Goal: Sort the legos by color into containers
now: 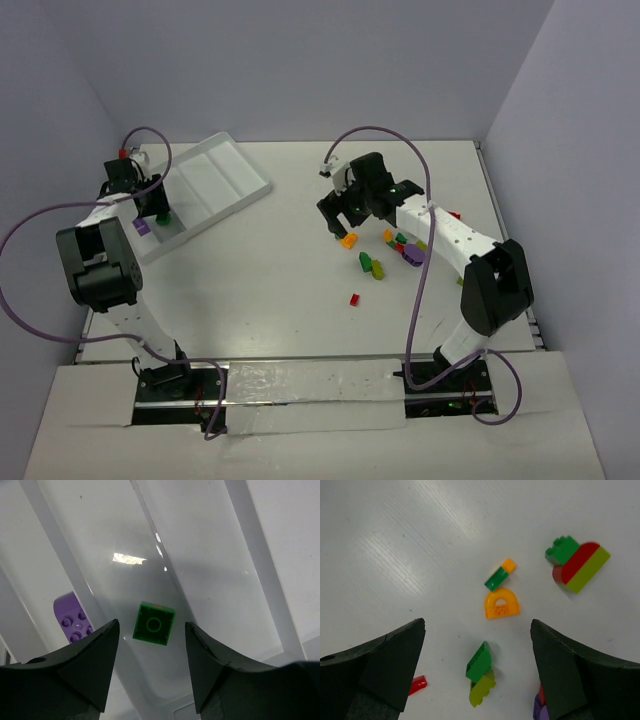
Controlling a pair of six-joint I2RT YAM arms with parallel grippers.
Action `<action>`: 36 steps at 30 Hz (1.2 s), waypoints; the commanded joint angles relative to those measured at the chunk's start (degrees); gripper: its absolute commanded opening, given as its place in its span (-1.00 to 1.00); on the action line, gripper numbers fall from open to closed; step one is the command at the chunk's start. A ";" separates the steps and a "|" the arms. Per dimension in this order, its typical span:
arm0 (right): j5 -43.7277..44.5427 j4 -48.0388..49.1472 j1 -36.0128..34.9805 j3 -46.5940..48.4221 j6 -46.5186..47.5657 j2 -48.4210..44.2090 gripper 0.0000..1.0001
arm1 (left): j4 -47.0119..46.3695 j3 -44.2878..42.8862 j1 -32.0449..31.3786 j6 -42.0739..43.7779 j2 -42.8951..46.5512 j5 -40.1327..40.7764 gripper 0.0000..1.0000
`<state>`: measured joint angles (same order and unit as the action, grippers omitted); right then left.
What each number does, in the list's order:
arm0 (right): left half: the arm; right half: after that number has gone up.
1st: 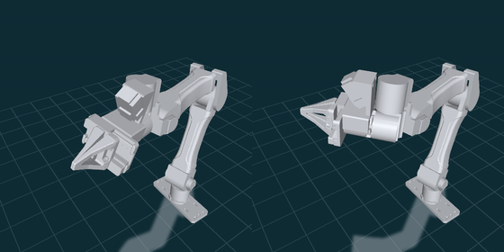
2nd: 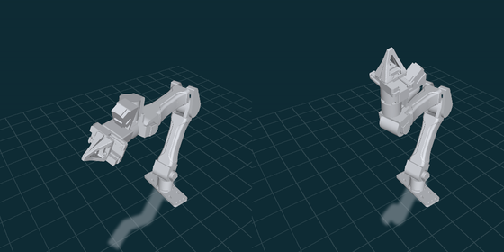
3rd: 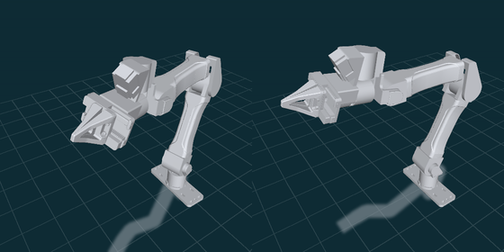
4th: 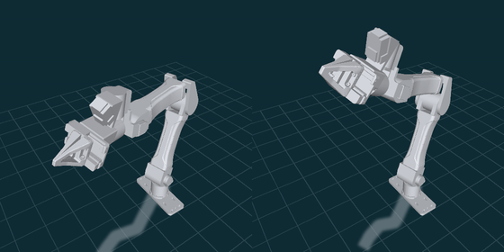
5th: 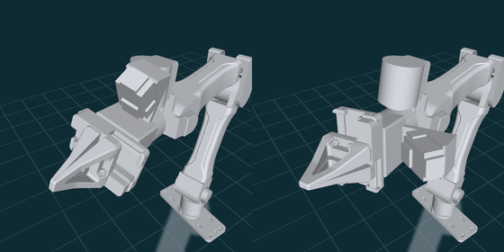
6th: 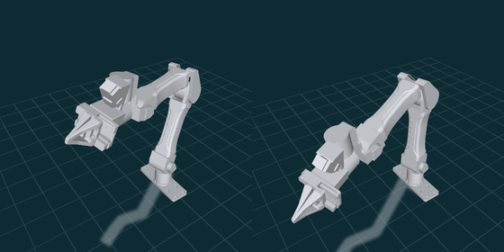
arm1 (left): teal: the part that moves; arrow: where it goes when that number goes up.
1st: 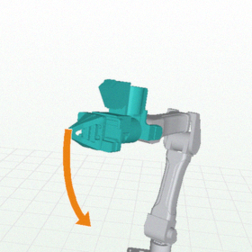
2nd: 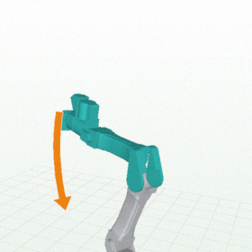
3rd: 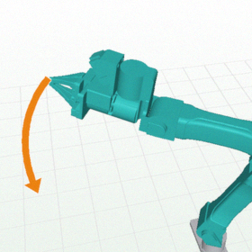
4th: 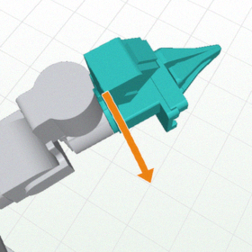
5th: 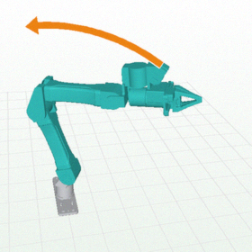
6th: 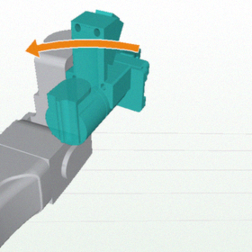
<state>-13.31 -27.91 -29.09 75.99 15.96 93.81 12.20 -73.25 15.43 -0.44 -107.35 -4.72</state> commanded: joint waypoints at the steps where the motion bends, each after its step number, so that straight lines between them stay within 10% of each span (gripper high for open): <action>1: 3.79 -6.60 2.57 -2.77 3.91 -3.19 0.76 | 1.31 -1.37 0.39 2.51 5.40 -2.94 0.33; 7: 4.78 -12.21 5.53 -7.92 12.50 -3.64 0.55 | 5.48 -0.75 0.07 6.59 10.72 -13.64 0.62; 36: 5.50 -14.36 6.25 -11.39 -0.87 4.32 0.21 | 5.64 3.37 -4.81 -2.22 21.31 -14.79 0.64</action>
<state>-8.38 -42.67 -22.98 64.99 16.99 97.31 18.48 -69.95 11.22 -0.73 -88.99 -18.26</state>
